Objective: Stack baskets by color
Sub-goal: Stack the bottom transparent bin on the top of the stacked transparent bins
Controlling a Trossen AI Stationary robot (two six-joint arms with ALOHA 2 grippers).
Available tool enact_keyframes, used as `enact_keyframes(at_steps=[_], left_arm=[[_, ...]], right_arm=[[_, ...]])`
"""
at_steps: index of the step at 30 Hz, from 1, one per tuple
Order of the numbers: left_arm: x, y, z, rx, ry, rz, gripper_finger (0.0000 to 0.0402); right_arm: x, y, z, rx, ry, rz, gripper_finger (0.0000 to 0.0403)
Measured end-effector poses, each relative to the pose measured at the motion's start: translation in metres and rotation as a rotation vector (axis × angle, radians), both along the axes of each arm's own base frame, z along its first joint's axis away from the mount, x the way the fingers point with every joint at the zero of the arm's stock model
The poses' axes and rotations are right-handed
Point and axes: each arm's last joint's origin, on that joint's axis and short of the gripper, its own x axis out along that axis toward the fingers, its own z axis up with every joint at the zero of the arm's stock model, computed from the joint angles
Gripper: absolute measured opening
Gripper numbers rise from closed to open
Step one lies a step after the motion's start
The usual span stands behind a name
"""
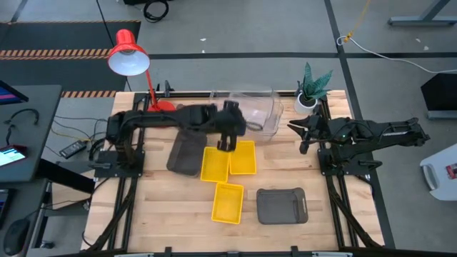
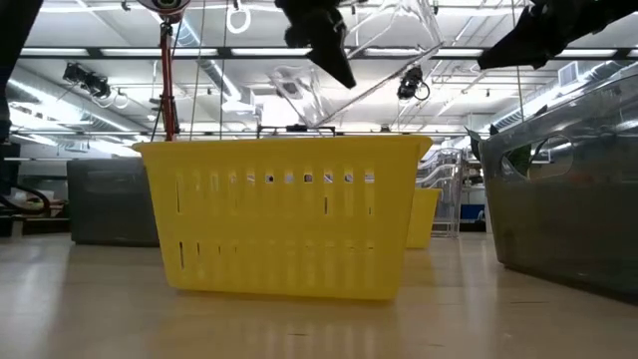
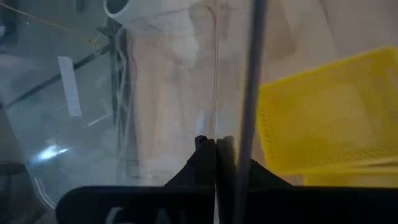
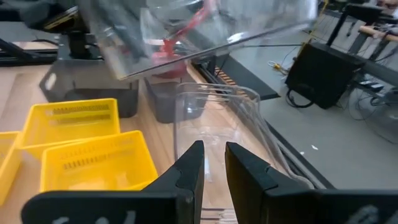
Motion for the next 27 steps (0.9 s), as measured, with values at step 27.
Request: enact_keyframes(at_steps=[27], left_arm=[[0.015, 0.082, -0.043, -0.166, -0.158, -0.138, 0.0004]], right_arm=[[-0.025, -0.004, 0.008, -0.078, -0.054, -0.028, 0.0071]])
